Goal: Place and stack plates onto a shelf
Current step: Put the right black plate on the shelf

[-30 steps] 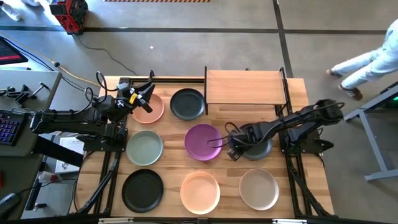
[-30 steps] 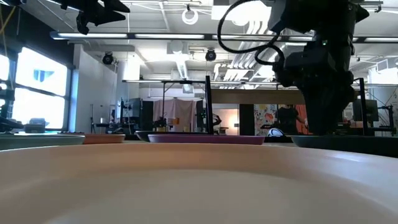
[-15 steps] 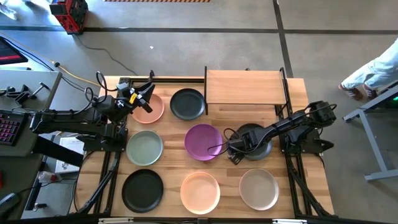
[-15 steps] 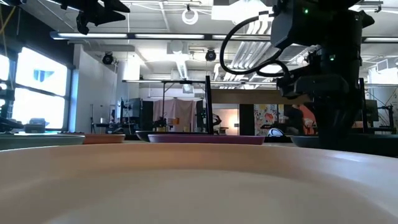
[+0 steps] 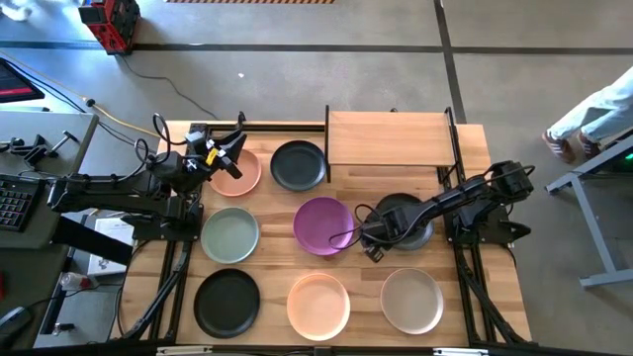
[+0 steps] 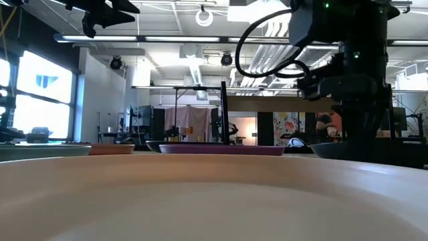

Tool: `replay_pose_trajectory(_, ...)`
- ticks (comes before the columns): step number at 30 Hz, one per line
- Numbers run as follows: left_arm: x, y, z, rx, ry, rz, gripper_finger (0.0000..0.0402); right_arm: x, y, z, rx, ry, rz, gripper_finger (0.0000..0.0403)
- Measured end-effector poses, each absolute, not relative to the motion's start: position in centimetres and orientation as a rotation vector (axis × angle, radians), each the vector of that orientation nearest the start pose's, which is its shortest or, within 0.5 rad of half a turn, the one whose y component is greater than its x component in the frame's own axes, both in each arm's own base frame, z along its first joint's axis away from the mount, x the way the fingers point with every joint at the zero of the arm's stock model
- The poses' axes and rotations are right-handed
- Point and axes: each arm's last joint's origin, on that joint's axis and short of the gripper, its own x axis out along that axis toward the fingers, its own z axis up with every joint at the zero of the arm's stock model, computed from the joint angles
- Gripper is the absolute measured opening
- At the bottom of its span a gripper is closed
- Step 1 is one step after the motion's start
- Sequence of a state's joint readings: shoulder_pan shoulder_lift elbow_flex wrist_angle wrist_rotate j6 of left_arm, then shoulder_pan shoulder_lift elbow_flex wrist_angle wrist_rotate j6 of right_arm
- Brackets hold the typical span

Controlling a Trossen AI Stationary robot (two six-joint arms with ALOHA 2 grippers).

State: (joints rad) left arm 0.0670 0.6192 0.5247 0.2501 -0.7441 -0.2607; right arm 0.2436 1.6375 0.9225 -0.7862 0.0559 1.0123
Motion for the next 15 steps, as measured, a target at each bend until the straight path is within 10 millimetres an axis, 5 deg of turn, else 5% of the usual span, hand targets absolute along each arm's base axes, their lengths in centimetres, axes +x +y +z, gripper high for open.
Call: replay_pose_trajectory(15,14.1,2.9,30.7,-0.298,-0.256,0.786,0.0113,27.7,6.7,19.5,0.572,1.408,-0.579,0.0000)
